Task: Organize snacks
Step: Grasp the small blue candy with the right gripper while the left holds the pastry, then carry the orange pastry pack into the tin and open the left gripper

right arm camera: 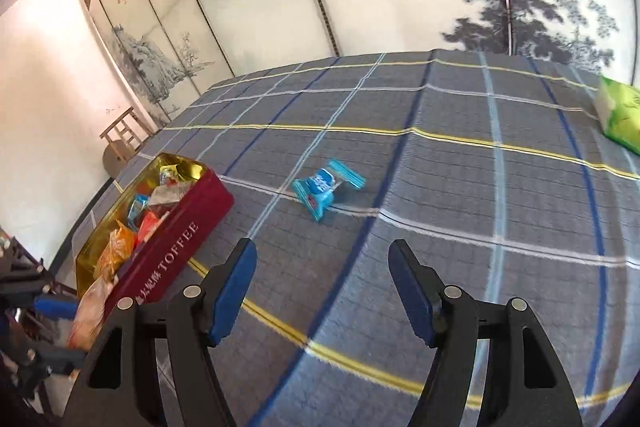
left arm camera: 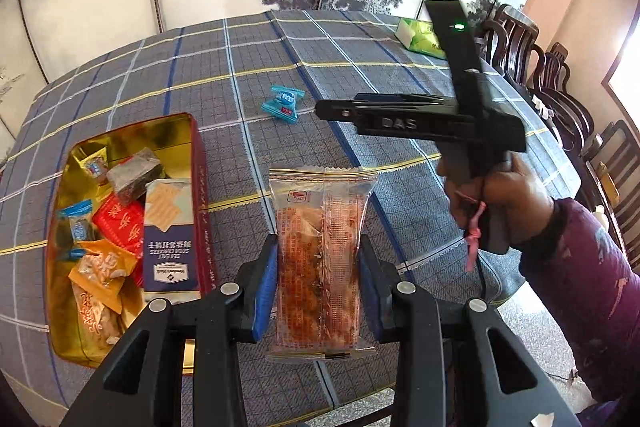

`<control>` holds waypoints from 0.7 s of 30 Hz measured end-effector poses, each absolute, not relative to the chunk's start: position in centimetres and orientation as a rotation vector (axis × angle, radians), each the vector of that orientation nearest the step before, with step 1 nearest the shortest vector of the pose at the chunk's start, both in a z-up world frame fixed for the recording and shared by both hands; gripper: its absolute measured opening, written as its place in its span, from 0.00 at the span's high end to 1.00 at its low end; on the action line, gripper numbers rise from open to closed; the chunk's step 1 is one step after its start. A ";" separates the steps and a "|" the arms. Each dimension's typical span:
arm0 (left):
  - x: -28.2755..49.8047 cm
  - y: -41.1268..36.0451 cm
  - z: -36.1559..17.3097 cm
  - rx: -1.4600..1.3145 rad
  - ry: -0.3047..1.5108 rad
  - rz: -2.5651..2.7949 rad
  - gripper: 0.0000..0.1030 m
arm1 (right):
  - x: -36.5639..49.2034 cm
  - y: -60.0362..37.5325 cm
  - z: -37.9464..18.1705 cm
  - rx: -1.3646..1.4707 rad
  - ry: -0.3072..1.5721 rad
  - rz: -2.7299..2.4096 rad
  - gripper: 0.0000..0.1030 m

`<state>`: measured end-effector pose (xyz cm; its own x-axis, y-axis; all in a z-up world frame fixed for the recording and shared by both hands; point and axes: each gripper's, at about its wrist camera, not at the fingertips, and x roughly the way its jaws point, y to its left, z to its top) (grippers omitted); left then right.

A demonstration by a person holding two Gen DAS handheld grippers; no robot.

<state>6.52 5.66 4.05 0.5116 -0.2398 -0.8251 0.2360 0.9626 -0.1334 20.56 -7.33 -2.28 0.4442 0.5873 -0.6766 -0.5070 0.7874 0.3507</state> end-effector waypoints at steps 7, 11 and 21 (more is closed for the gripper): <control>5.7 8.8 5.1 -0.045 0.944 -0.233 0.68 | 25.0 -1.9 -4.4 0.118 0.974 0.596 0.33; 5.7 10.2 4.8 -0.064 0.943 -0.209 0.68 | 26.9 -0.7 -5.6 0.153 1.007 0.541 0.33; 4.6 12.4 4.4 -0.106 0.942 -0.153 0.68 | 25.1 -0.2 -4.9 0.004 0.957 0.551 0.73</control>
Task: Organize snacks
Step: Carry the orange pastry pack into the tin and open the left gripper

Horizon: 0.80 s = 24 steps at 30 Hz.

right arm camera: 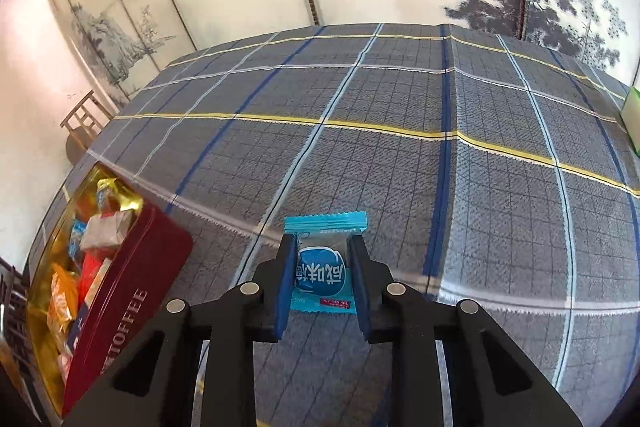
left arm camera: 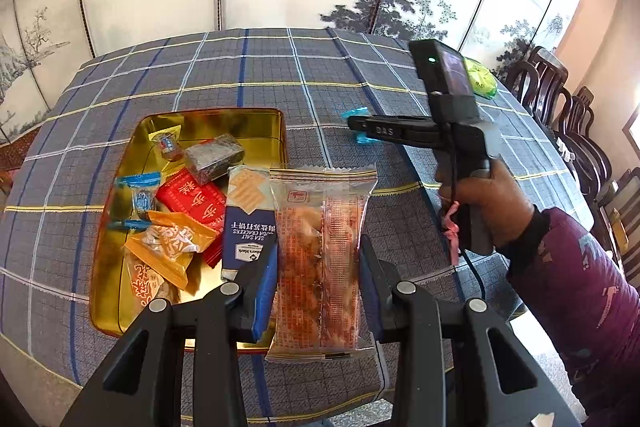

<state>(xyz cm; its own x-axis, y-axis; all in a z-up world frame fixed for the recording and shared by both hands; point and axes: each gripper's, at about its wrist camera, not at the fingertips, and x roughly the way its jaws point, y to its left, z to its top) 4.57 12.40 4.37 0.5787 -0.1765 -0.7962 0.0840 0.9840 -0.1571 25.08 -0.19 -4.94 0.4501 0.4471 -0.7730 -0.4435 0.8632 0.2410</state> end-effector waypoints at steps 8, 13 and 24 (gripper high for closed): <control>2.0 14.3 5.1 -0.133 0.904 -0.098 0.68 | 17.9 -7.7 -3.4 0.006 0.907 0.462 0.73; 0.7 15.5 5.3 -0.143 0.882 -0.051 0.68 | 16.2 -12.7 -4.6 0.036 0.923 0.342 0.73; 0.7 17.8 4.9 -0.135 0.843 0.005 0.68 | 15.8 -14.3 -5.0 0.051 0.910 0.277 0.73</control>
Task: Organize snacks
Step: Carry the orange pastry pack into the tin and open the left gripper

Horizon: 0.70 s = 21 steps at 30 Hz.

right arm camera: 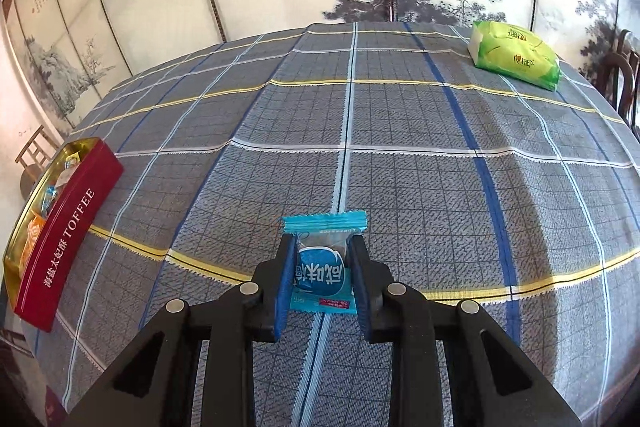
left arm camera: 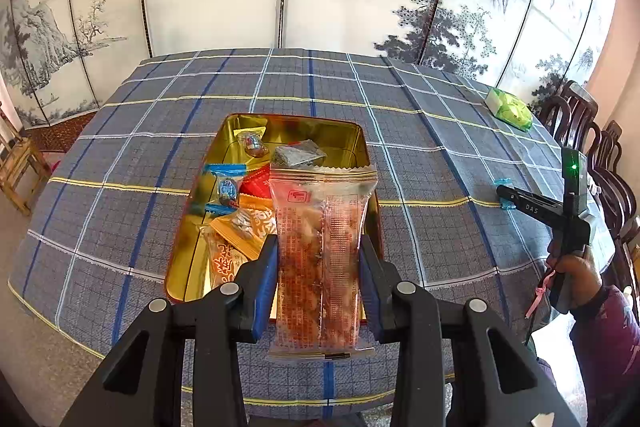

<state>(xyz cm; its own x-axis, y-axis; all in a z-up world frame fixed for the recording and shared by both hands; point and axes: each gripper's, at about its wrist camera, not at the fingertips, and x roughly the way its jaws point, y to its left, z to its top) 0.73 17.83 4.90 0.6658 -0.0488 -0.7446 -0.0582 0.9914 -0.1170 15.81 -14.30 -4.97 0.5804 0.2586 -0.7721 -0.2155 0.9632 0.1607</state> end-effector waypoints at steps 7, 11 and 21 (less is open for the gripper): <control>2.0 18.0 4.2 -0.086 0.819 0.037 0.67 | 15.9 -14.2 -5.2 0.054 0.920 0.277 0.72; 3.0 17.6 3.7 -0.059 0.817 0.044 0.67 | 16.1 -14.3 -5.3 0.048 0.920 0.275 0.72; 4.3 17.2 3.0 0.003 0.783 0.076 0.69 | 16.0 -14.3 -5.2 0.048 0.921 0.275 0.72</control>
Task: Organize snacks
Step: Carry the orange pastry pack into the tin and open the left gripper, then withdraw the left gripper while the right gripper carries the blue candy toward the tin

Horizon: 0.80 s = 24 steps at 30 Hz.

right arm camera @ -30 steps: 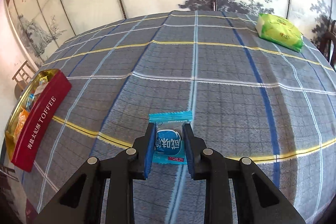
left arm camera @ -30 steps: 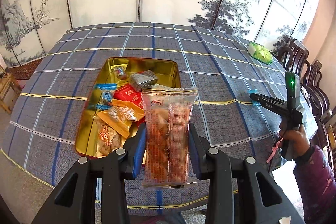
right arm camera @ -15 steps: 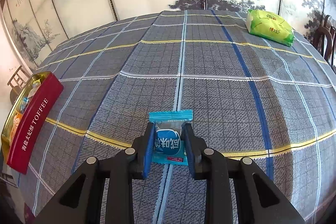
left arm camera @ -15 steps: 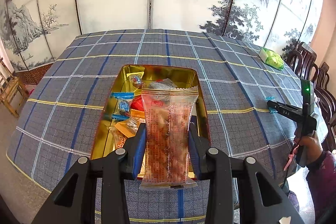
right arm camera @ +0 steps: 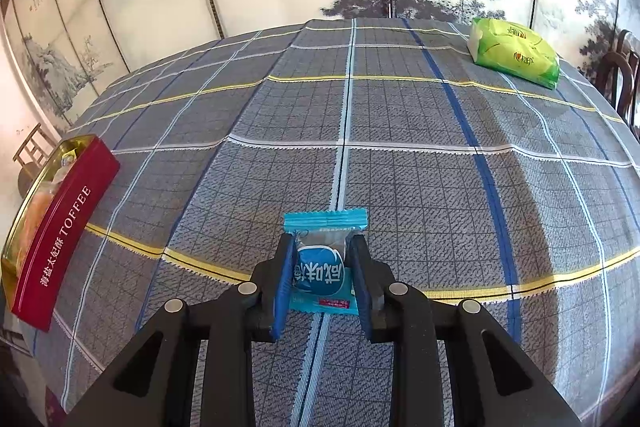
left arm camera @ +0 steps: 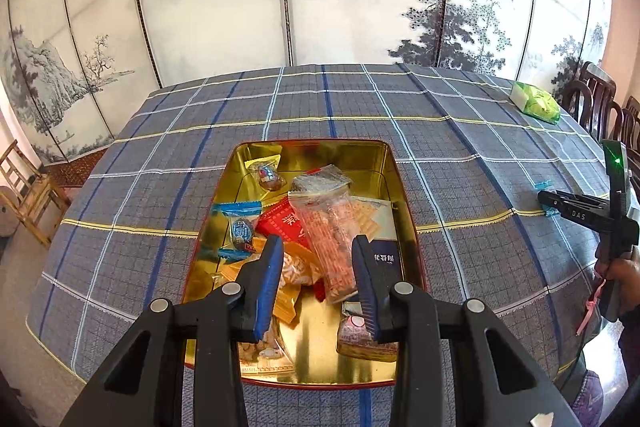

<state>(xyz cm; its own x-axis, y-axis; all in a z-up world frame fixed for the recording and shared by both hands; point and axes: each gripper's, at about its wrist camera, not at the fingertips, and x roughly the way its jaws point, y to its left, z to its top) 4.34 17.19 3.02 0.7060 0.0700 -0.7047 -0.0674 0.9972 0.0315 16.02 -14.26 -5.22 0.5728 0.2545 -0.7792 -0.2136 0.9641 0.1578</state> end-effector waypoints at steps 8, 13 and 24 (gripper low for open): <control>4.7 17.1 2.7 0.019 0.785 0.087 0.69 | 16.1 -14.2 -5.2 0.048 0.921 0.275 0.72; 4.6 16.9 2.6 0.027 0.785 0.102 0.69 | 16.0 -14.2 -5.2 0.048 0.922 0.274 0.72; 3.2 17.7 2.9 0.039 0.777 0.204 0.64 | 16.0 -14.1 -5.3 0.028 0.922 0.265 0.72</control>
